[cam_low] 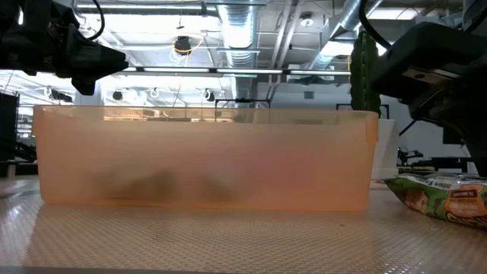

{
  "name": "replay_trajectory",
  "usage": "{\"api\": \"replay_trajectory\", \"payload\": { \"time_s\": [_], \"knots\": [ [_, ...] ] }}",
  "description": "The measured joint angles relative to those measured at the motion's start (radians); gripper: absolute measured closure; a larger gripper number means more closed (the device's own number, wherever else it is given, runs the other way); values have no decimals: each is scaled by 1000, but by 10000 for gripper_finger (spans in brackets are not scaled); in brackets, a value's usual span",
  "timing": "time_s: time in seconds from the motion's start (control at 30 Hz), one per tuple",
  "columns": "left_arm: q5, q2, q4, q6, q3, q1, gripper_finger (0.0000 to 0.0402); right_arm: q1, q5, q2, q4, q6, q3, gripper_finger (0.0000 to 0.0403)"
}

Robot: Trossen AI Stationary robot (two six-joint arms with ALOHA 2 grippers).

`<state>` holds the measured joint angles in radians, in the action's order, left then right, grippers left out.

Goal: Pick and place Granola Bars by type
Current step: Put the yellow granola bar into the bottom orange bin

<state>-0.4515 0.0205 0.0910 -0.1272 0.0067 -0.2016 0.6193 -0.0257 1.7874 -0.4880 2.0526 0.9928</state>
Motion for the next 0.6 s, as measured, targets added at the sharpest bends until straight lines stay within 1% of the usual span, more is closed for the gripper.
{"api": "replay_trajectory", "payload": {
  "time_s": [0.27, 0.4, 0.5, 0.6],
  "knots": [
    [0, 0, 0, 0, 0, 0, 297, 3, 6, -7, 75, -43, -1, 366],
    [0, 0, 0, 0, 0, 0, 297, 8, 17, -35, 91, -77, -1, 371],
    [0, 0, 0, 0, 0, 0, 297, 10, 48, -73, 86, -95, -1, 372],
    [0, 0, 0, 0, 0, 0, 297, 16, 111, -124, 85, -98, -1, 371]
  ]
}}
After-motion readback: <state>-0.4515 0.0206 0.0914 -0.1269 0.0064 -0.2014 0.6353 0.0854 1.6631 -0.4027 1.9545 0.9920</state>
